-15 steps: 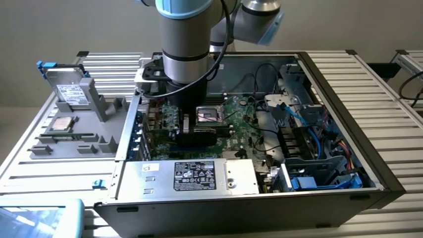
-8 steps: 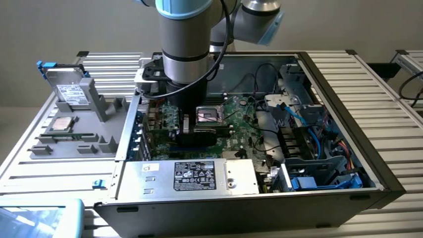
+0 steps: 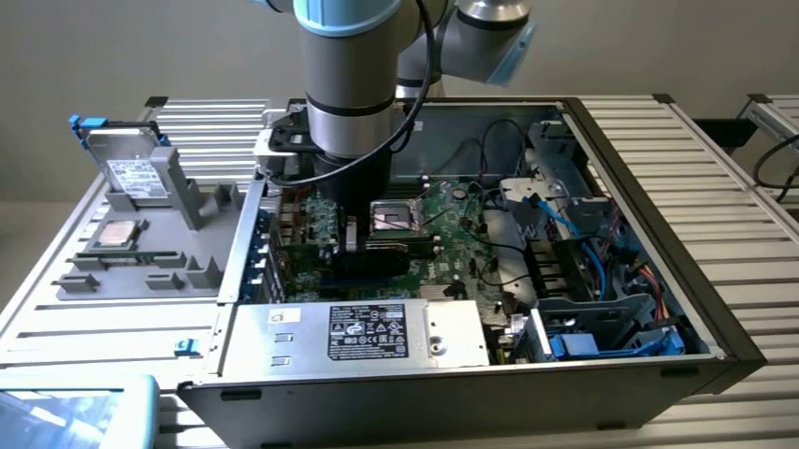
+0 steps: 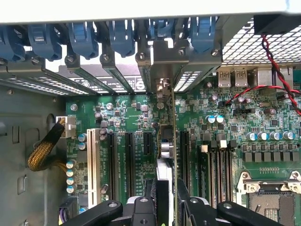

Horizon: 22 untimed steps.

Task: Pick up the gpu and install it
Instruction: 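Insert the gpu into the slot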

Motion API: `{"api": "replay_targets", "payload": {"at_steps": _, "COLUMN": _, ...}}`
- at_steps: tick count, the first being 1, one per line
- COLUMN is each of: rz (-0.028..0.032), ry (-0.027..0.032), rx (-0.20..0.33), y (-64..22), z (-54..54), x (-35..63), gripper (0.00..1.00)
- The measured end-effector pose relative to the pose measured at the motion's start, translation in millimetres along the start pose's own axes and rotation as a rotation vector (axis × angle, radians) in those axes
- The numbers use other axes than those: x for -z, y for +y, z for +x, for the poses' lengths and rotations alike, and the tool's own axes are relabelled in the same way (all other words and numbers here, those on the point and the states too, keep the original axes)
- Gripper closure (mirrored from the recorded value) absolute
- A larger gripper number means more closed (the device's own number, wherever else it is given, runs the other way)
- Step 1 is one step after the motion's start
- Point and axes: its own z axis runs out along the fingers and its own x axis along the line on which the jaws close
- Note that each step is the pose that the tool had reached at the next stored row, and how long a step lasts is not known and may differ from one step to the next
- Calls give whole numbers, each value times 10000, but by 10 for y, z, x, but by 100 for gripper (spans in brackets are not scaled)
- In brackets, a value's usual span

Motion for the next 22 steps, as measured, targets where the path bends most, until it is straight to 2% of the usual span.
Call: {"api": "replay_targets", "payload": {"at_steps": 22, "rz": -1, "ry": 3, "rx": 11, "y": 4, "z": 6, "x": -5, "gripper": 72}}
